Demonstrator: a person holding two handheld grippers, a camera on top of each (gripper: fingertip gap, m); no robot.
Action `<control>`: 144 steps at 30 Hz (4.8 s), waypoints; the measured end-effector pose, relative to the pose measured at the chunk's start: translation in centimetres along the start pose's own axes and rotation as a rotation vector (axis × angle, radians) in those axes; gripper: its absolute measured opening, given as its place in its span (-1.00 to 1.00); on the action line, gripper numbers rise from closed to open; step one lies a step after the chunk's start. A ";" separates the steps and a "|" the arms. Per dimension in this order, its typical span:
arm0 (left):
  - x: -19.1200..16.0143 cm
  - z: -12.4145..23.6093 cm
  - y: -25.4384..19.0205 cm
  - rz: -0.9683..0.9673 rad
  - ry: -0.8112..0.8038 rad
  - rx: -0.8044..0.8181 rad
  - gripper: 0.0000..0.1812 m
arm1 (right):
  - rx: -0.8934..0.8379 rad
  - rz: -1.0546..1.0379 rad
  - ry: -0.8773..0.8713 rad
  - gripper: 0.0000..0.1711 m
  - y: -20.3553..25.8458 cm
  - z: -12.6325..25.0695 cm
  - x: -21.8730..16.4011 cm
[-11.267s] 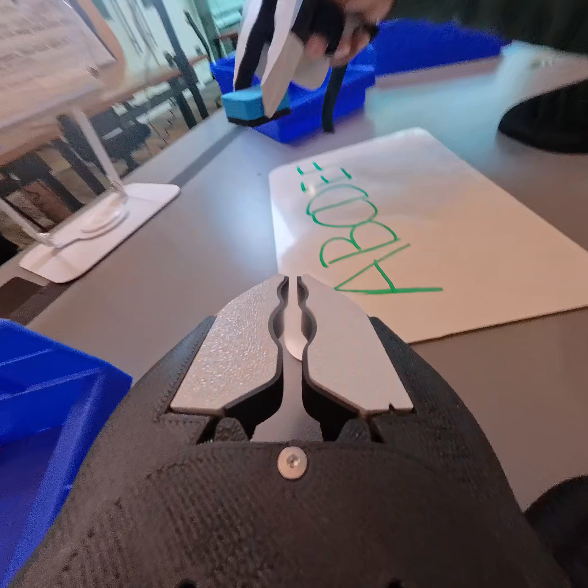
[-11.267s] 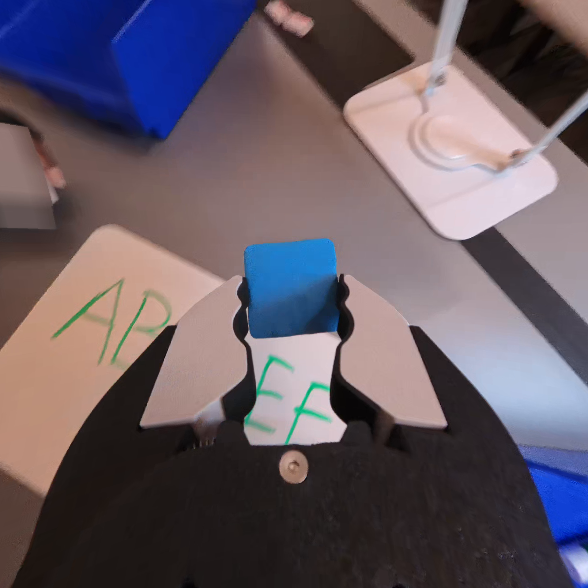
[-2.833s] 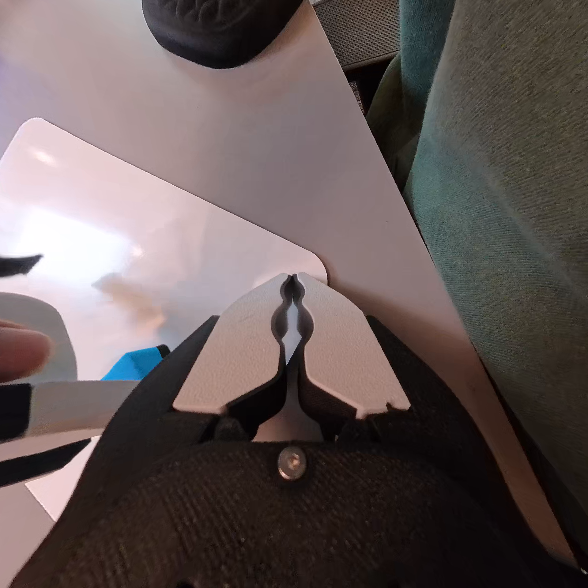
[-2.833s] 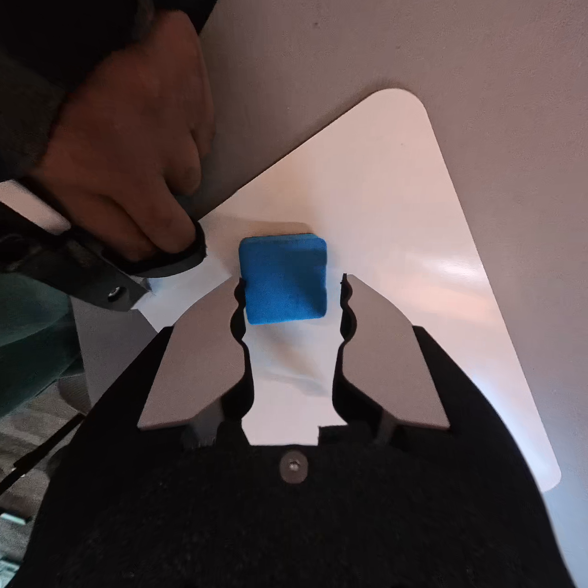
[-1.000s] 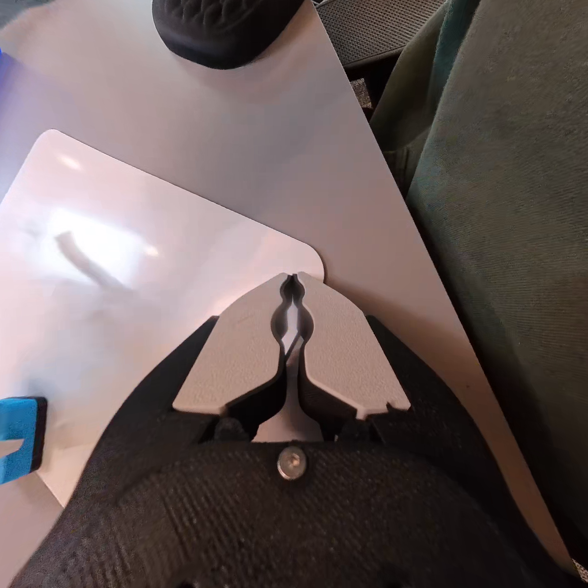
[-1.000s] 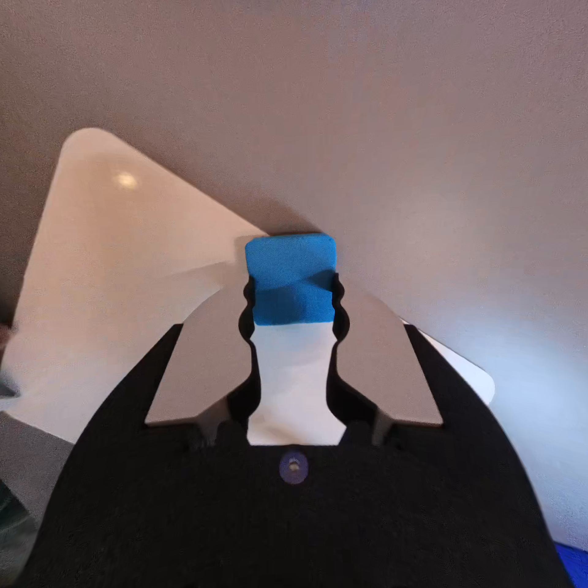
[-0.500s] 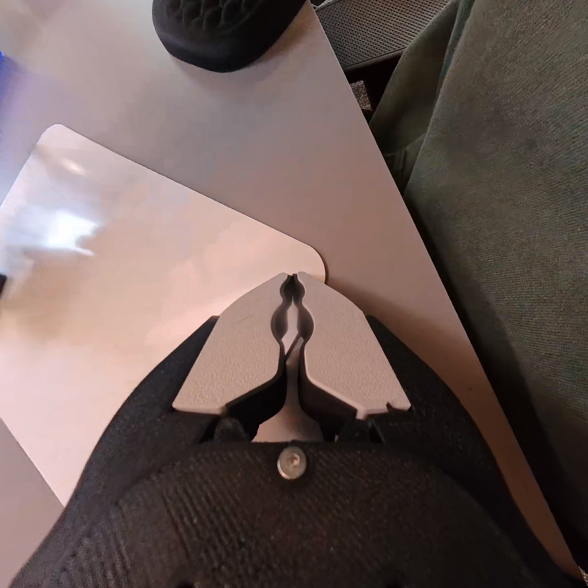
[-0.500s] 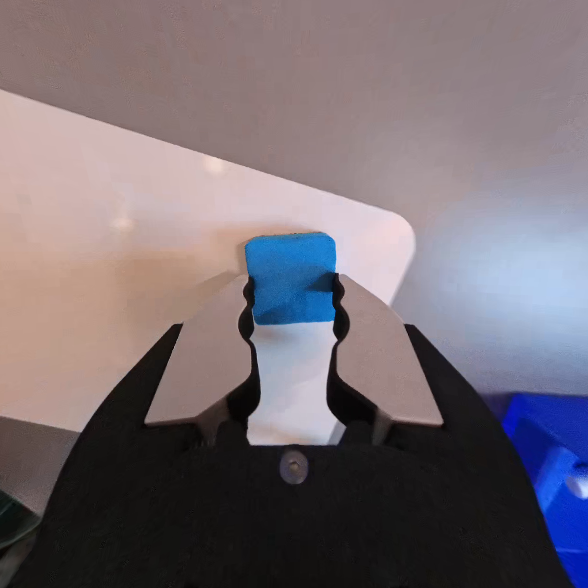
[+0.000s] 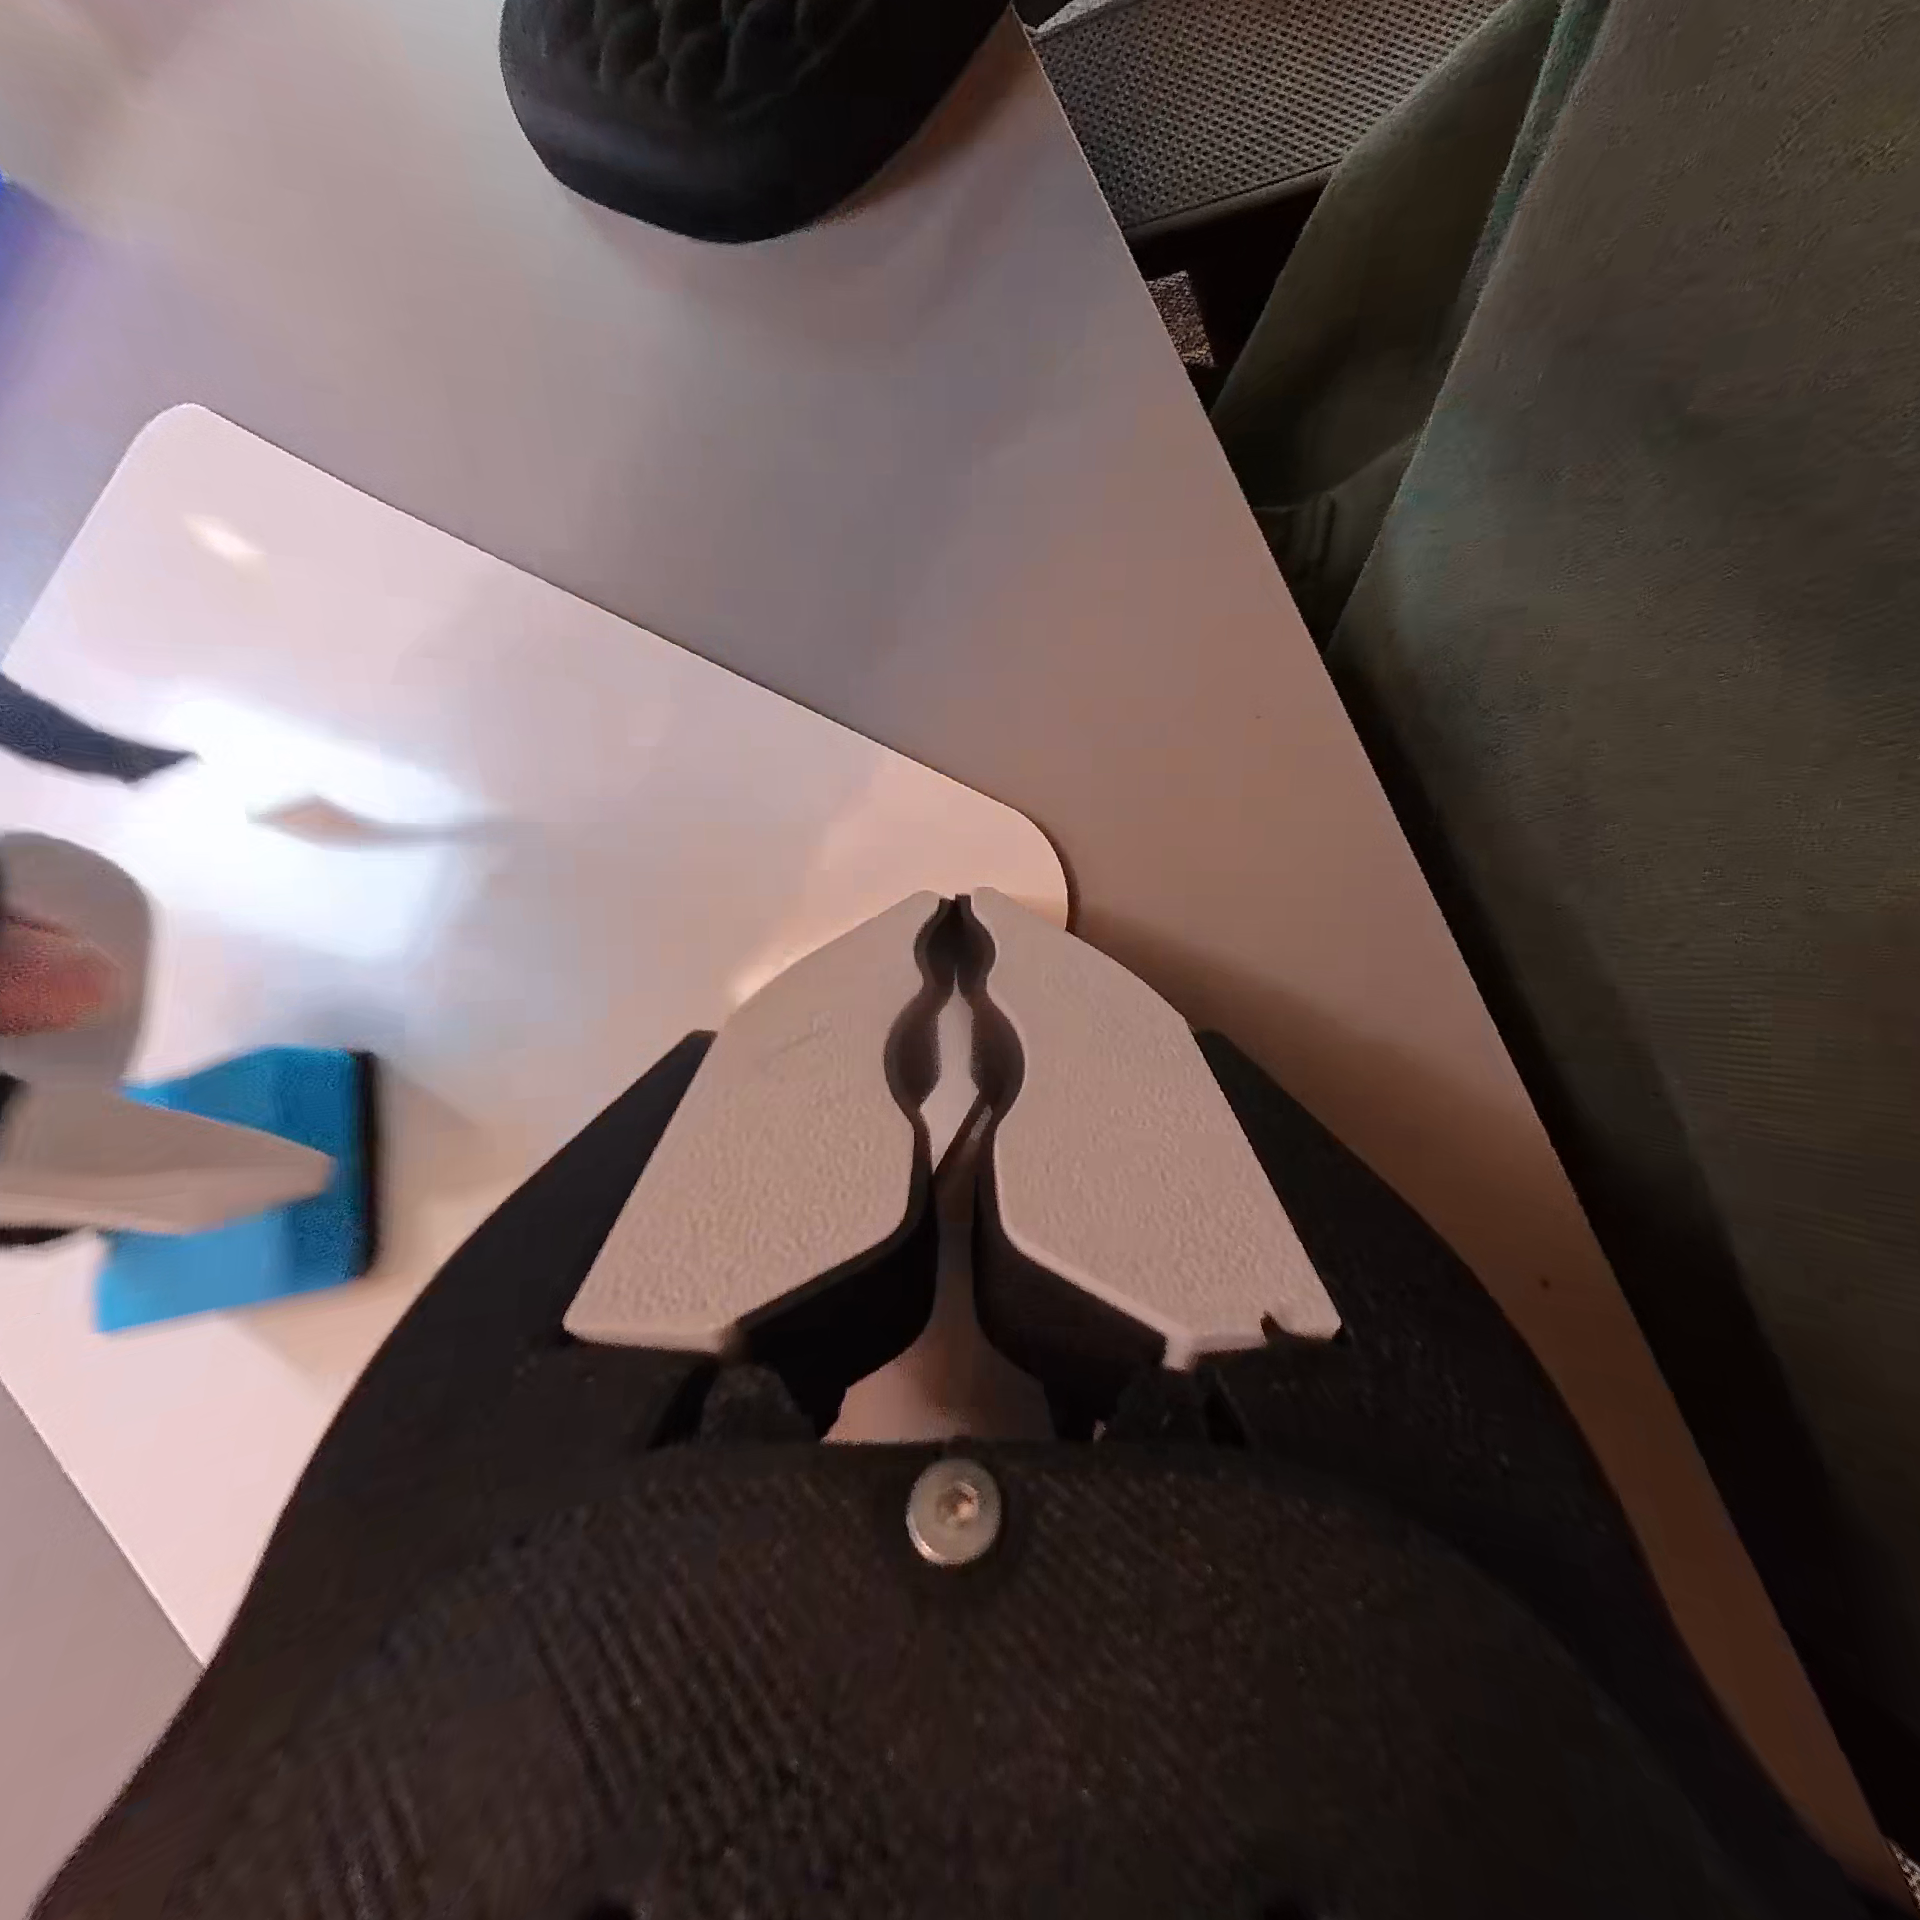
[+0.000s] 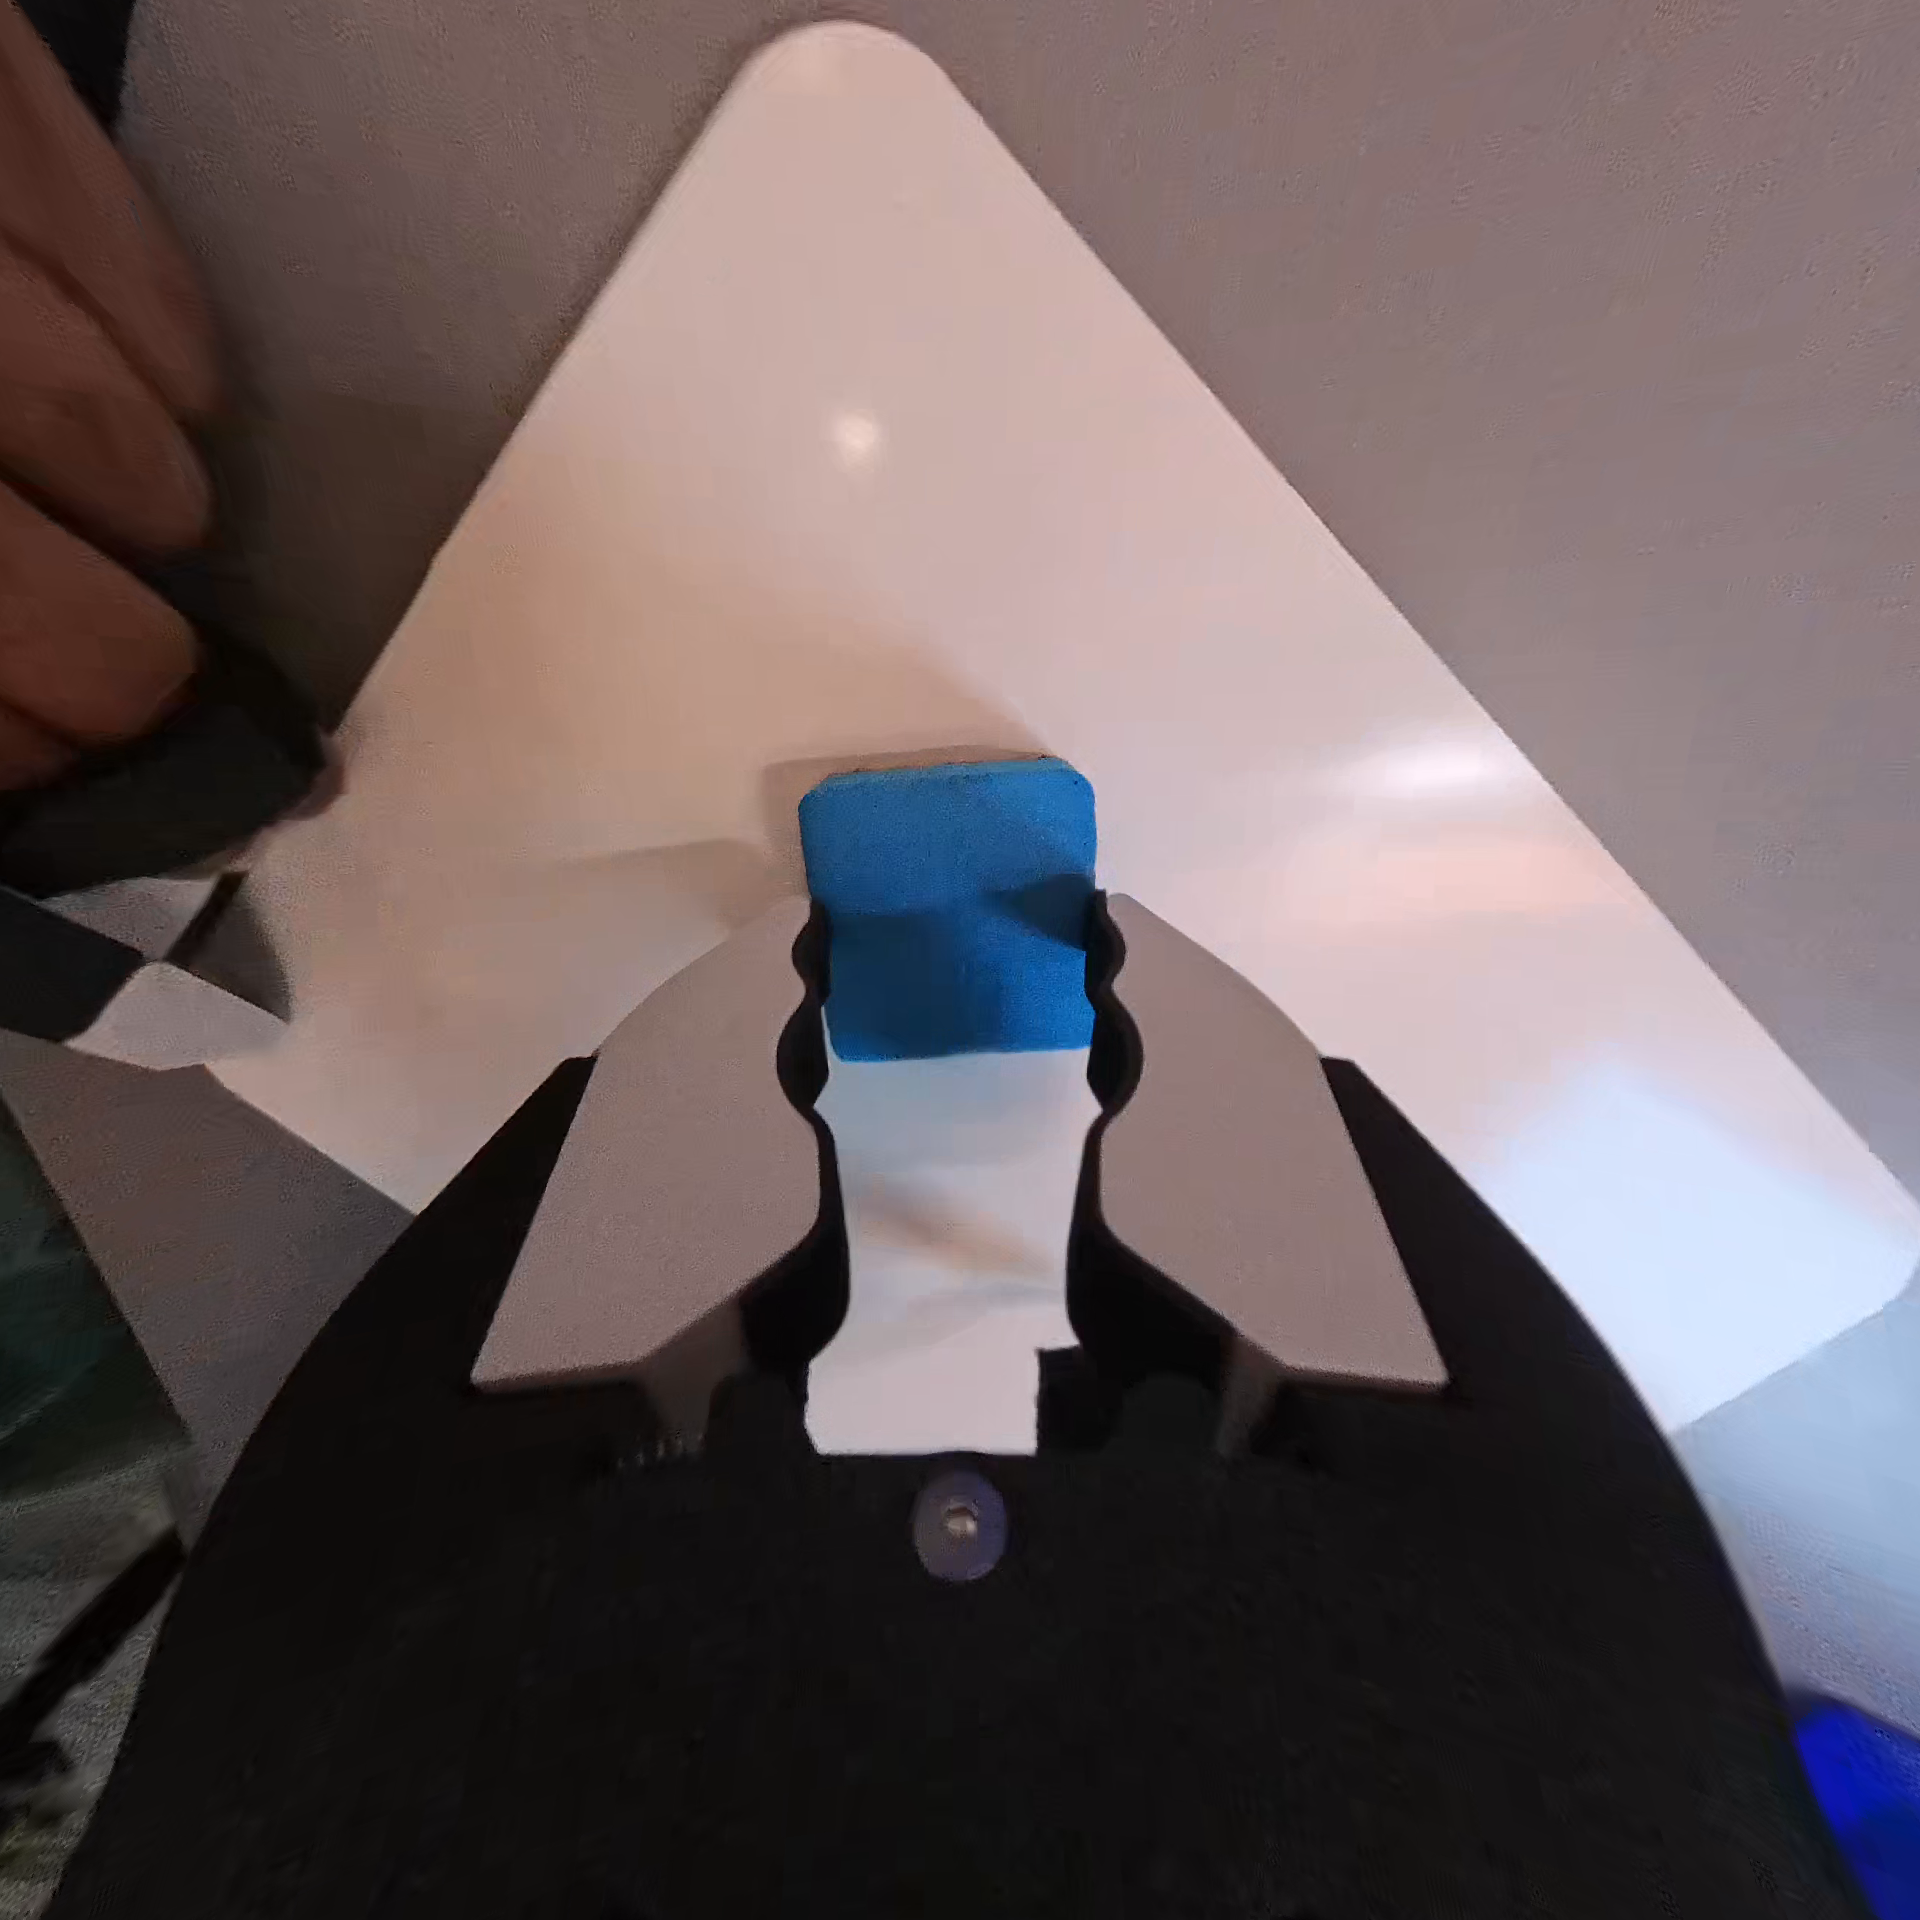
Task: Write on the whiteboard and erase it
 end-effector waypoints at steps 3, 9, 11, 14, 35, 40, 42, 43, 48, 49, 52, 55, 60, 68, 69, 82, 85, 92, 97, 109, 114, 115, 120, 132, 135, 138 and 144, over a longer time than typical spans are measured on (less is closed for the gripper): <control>0.0 0.0 0.0 -0.008 0.001 0.004 -1.00 | -0.075 -0.253 0.007 -0.44 -6.8 1.5 -4.5; -0.1 0.0 0.1 -0.012 0.000 0.011 -0.99 | -0.194 -0.634 -0.092 -0.44 -13.9 3.4 -11.1; -0.1 0.0 0.2 -0.008 0.000 0.014 -0.99 | -0.168 -0.555 -0.070 -0.44 -11.3 3.0 -10.0; -0.1 0.0 0.3 0.000 0.001 0.009 -0.99 | -0.074 -0.324 -0.007 -0.44 -4.1 2.1 -7.3; -0.1 0.0 0.5 0.015 0.011 0.007 -0.99 | -0.029 -0.177 -0.045 -0.44 6.0 2.1 -9.0; 0.0 -0.1 0.4 0.012 0.025 0.017 -0.99 | 0.007 -0.124 -0.050 -0.44 7.7 1.9 -8.5; 0.0 -0.1 0.4 0.018 0.027 0.017 -0.99 | -0.047 -0.204 -0.038 -0.44 4.0 2.4 -9.8; 0.0 -0.1 0.4 0.022 0.028 0.017 -0.99 | -0.073 -0.262 -0.028 -0.44 1.7 2.7 -10.8; -0.2 0.0 0.3 0.048 0.020 0.018 -0.99 | -0.145 -0.524 -0.035 -0.44 -8.2 4.2 -15.0; -0.2 0.1 0.3 0.047 0.020 0.021 -1.00 | -0.153 -0.535 -0.043 -0.44 -9.3 4.3 -15.1; -0.2 0.1 0.3 0.040 0.022 0.022 -1.00 | -0.179 -0.530 -0.037 -0.44 -11.2 4.1 -14.0; -0.2 0.1 0.3 0.039 0.019 0.019 -1.00 | -0.210 -0.509 -0.042 -0.44 -13.0 3.7 -11.9; -0.2 0.1 0.2 0.039 0.011 0.017 -0.99 | -0.217 -0.548 -0.093 -0.44 -17.2 3.1 -9.0; 0.7 2.2 1.5 0.071 -0.196 0.061 -1.00 | -0.329 -0.814 -0.063 -0.43 -22.9 5.1 -11.1; 0.7 2.7 2.1 0.092 -0.228 0.083 -1.00 | -0.345 -0.823 -0.053 -0.43 -23.1 4.9 -11.4; -1.5 6.8 6.5 0.292 -0.386 0.270 -1.00 | -0.460 -0.631 -0.725 -0.03 -19.7 12.5 -6.9; -2.0 7.8 7.6 0.349 -0.418 0.308 -1.00 | -0.463 -0.572 -0.910 -0.05 -16.1 14.1 -6.8; -5.5 9.9 11.1 0.495 -0.417 0.446 -0.91 | -0.523 -0.447 -1.105 -0.13 -10.0 11.4 -9.2; -8.5 12.4 13.9 0.630 -0.427 0.577 -0.75 | -0.511 -0.432 -1.161 -0.20 -9.7 9.4 -9.9; -13.3 22.9 18.7 0.871 -0.505 0.911 -0.53 | -0.537 -0.288 -1.262 -1.00 -7.6 10.9 -9.6; -15.0 26.4 21.5 0.989 -0.558 0.988 -0.55 | -0.559 -0.271 -1.254 -1.00 -7.0 11.8 -9.7; -15.6 26.8 22.0 1.008 -0.528 1.007 -0.54 | -0.569 -0.259 -1.251 -1.00 -6.9 11.9 -9.7; -20.7 28.2 23.9 1.105 -0.281 1.156 -0.54 | -0.603 -0.197 -1.210 -1.00 -6.3 11.8 -9.2; -30.5 23.5 27.9 1.556 -0.048 0.887 -0.57 | -0.584 -0.193 -1.146 -1.00 -6.4 10.3 -9.1; -31.9 22.9 28.2 1.599 -0.010 0.876 -0.56 | -0.579 -0.204 -1.147 -1.00 -6.6 10.4 -9.2; -33.2 22.4 28.5 1.607 0.099 0.872 -0.59 | -0.568 -0.211 -1.142 -1.00 -6.7 10.2 -9.2; -34.4 22.7 27.6 1.529 0.406 0.842 -0.71 | -0.594 -0.194 -1.121 -1.00 -6.5 10.3 -9.3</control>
Point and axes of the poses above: each gripper's, where its closed fingertips meet, z back along the fingers, x out of its top, y = z × x across the jaws, the point moved 4 cm from there along z, back along the fingers
